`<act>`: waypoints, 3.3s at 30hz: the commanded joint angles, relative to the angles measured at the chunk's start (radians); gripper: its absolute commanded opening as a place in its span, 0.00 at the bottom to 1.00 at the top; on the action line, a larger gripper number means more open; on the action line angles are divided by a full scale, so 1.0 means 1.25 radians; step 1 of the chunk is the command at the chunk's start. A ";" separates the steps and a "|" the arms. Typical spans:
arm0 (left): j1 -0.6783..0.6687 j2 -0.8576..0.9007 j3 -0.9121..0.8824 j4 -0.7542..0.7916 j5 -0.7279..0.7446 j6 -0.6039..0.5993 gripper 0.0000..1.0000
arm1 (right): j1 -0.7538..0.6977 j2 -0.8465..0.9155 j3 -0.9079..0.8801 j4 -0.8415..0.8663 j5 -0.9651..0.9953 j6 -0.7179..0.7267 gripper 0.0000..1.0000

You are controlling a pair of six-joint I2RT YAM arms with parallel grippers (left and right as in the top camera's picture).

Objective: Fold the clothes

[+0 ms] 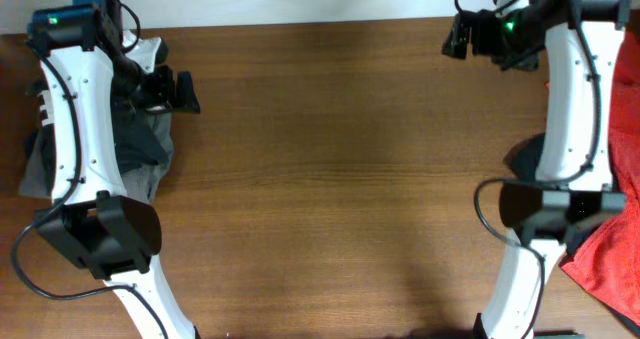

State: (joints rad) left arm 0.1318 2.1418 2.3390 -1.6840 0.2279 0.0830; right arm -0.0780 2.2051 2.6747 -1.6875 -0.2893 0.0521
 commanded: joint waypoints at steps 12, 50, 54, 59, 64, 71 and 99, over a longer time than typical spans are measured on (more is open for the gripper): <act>-0.038 -0.245 -0.378 0.049 -0.018 -0.013 0.99 | 0.005 -0.315 -0.686 0.015 0.119 -0.038 0.99; -0.064 -1.224 -1.121 0.539 -0.054 -0.036 0.99 | 0.004 -1.438 -1.302 0.410 0.118 -0.038 0.99; -0.064 -1.224 -1.121 0.539 -0.054 -0.036 0.99 | 0.004 -1.438 -1.302 0.411 0.118 -0.038 0.99; -0.064 -1.224 -1.121 0.539 -0.054 -0.036 0.99 | 0.004 -1.438 -1.302 0.411 0.118 -0.038 0.99; -0.064 -1.224 -1.121 0.539 -0.054 -0.036 0.99 | 0.004 -1.438 -1.302 0.398 0.118 -0.038 0.99; -0.064 -1.225 -1.121 0.539 -0.054 -0.036 0.99 | 0.005 -1.451 -1.314 0.380 0.136 -0.056 0.99; -0.064 -1.224 -1.121 0.539 -0.054 -0.036 0.99 | 0.062 -1.761 -2.040 1.222 0.140 -0.090 0.99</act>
State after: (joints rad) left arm 0.0532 0.6151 0.9421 -1.0111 0.1673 0.0444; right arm -0.0048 0.0158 0.1772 -0.2127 -0.1310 -0.0330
